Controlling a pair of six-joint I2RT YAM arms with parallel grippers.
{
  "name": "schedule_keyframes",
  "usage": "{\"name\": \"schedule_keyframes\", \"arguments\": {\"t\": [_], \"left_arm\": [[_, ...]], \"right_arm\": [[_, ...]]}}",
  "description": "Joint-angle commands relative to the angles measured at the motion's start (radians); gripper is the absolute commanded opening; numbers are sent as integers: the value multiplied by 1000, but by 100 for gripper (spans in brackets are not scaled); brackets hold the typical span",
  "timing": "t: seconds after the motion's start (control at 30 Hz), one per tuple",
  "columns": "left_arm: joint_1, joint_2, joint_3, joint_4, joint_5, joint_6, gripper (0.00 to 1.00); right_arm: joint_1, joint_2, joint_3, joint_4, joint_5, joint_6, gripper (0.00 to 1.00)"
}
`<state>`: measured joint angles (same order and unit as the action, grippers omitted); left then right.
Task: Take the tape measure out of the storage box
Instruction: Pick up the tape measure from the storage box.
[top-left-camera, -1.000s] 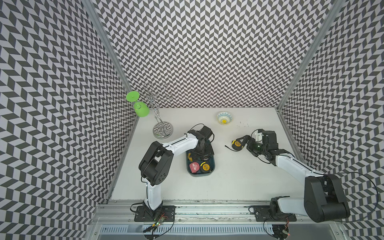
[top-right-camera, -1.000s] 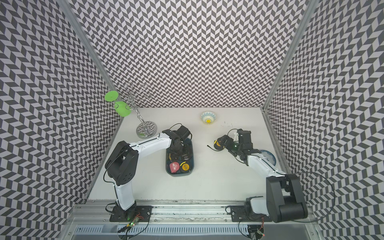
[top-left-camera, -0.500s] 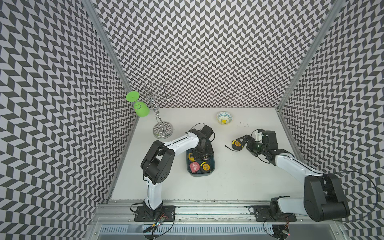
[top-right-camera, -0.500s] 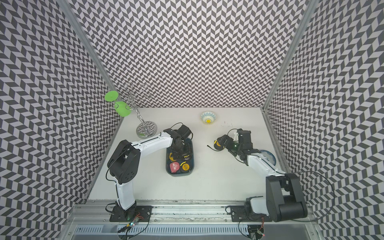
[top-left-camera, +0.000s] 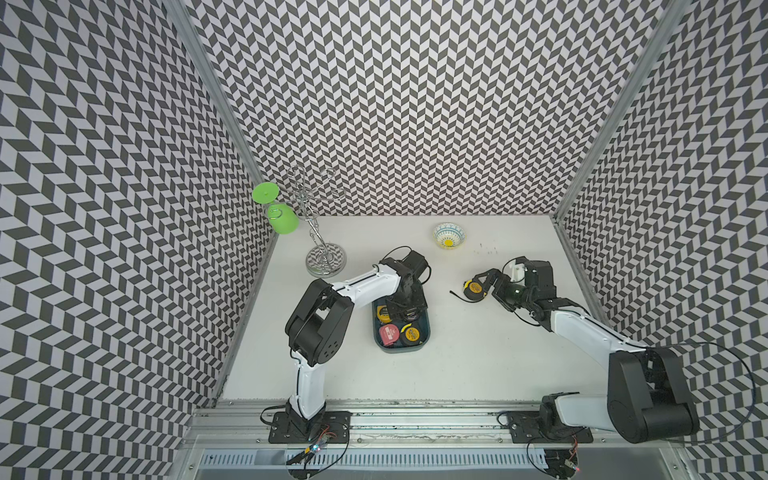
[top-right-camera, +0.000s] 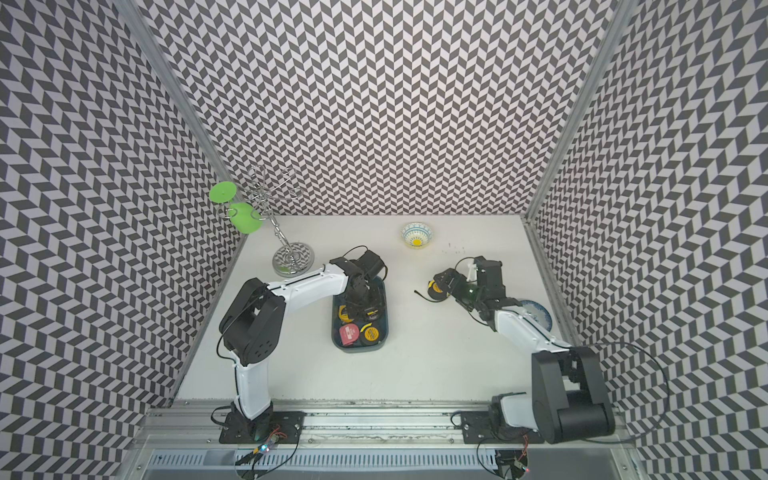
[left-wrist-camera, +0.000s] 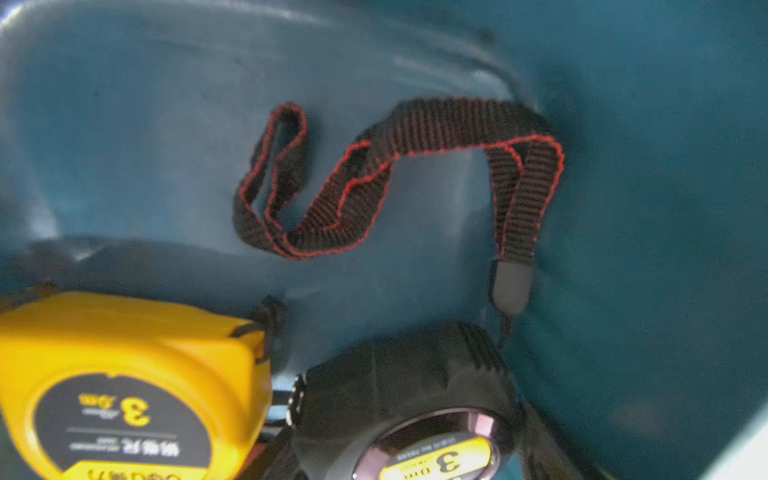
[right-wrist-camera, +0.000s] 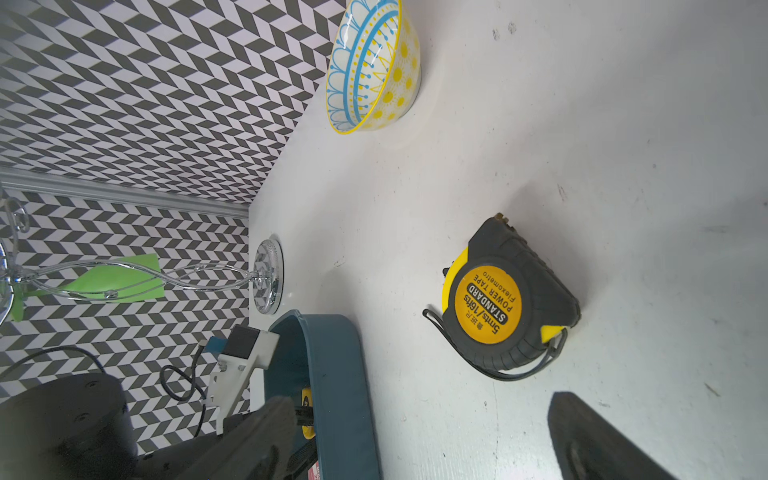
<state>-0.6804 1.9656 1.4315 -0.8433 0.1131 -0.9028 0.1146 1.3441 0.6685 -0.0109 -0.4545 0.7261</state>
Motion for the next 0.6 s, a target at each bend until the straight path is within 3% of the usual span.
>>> {"name": "schedule_keyframes", "arguments": {"t": [0.0,0.13,0.4,0.57], "left_arm": [[-5,41,17,16,-24,4,69],[-5,52,15,26,-20,2,55],[-5,6,17,18,-15,-5,0],[-5,-70,33,0,-35,-19,0]], "right_arm": [[-2,-3,-9,53,-12,7,100],[-2,-11,-15,54,-12,8,100],[-1,-29,-17,54,-20,6,100],[6,-29,-15,80,-58,-5,99]]}}
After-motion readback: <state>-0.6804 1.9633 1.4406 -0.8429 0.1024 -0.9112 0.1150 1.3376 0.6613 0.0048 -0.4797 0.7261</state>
